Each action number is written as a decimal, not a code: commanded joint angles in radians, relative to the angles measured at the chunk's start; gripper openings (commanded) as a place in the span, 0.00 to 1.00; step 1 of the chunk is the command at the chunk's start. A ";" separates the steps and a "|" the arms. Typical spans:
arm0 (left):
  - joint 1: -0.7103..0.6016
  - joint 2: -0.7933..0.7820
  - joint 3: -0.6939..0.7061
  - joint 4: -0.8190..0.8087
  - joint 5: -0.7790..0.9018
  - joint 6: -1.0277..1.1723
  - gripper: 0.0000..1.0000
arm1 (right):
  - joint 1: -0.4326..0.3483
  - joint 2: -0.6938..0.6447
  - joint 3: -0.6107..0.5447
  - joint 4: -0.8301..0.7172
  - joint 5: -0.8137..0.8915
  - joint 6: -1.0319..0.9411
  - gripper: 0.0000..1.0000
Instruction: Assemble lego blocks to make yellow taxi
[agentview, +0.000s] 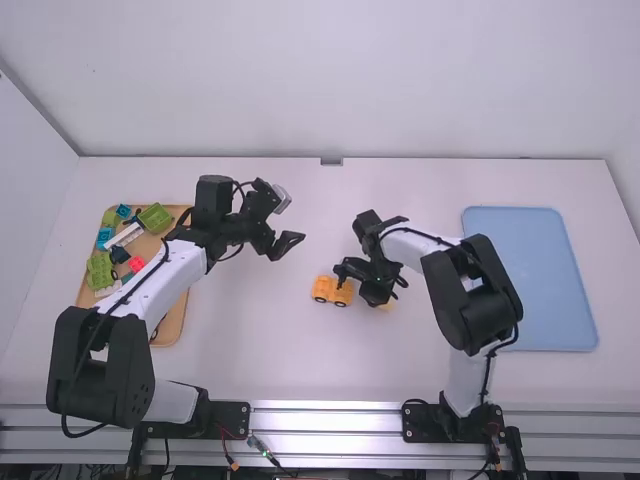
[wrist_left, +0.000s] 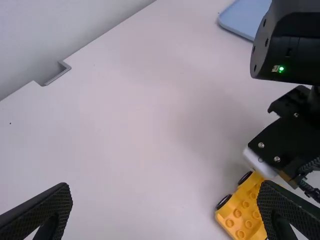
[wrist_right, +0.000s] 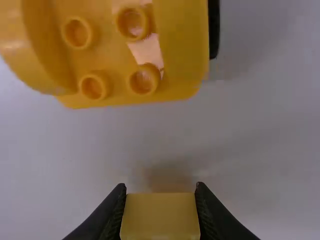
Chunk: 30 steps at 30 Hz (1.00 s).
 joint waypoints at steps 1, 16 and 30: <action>0.004 -0.013 0.013 -0.011 0.005 0.049 0.99 | -0.005 0.019 0.013 -0.006 0.028 -0.001 0.33; 0.003 -0.013 0.013 -0.027 0.005 0.026 0.99 | -0.011 -0.188 0.099 0.007 -0.089 0.010 0.99; 0.004 0.043 0.013 -0.166 0.275 0.557 0.99 | -0.090 -0.498 -0.193 0.295 -0.373 0.029 0.99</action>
